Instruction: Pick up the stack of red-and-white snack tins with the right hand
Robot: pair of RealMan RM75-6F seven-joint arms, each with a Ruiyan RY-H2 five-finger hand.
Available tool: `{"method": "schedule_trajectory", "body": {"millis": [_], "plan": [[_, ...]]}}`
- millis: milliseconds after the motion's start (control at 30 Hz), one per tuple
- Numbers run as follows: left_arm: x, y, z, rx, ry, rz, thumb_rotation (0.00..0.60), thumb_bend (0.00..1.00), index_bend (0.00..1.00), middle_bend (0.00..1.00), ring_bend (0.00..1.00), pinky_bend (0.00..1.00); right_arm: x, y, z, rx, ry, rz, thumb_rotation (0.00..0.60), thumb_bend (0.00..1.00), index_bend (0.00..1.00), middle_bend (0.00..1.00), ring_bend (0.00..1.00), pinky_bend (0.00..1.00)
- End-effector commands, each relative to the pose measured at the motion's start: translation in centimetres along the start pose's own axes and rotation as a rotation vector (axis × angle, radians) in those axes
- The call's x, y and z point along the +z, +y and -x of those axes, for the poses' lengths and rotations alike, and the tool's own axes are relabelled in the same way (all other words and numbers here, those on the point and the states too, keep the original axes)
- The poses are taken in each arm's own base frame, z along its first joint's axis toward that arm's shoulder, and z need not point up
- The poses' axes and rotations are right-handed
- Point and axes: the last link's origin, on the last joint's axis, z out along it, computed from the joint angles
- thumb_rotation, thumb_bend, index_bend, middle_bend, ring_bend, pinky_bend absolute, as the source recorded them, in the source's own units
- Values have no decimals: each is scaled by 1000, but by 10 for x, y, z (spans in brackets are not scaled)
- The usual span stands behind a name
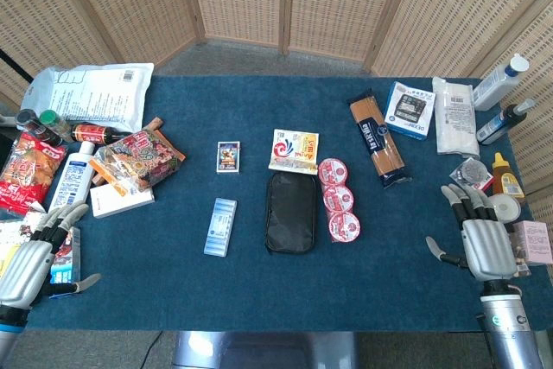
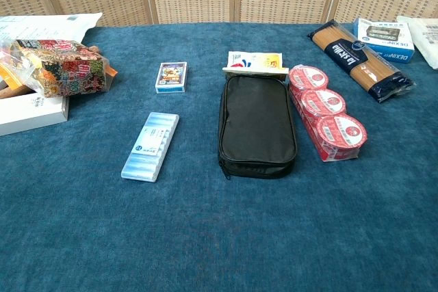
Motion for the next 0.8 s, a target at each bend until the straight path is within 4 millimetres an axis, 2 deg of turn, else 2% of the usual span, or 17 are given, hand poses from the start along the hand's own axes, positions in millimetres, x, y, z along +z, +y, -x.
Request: {"method": "schedule_trajectory", "body": {"millis": [33,500,800], "plan": [[2,0,1,-1,-5,0,600,43,36,0,0,0,1,0,0,1,1,-1,470,315,0,108,0,0],[-3,3,-4,13,6,17,600,44,35,0,0,0,-5,-4,3,1,-18,-32,473,316,0,106,0,0],[3,9,-8,33,-5,56,600,43,36,0,0,0,5,-19,20,-53,-118,-129,471,308,0,88,0,0]]}}
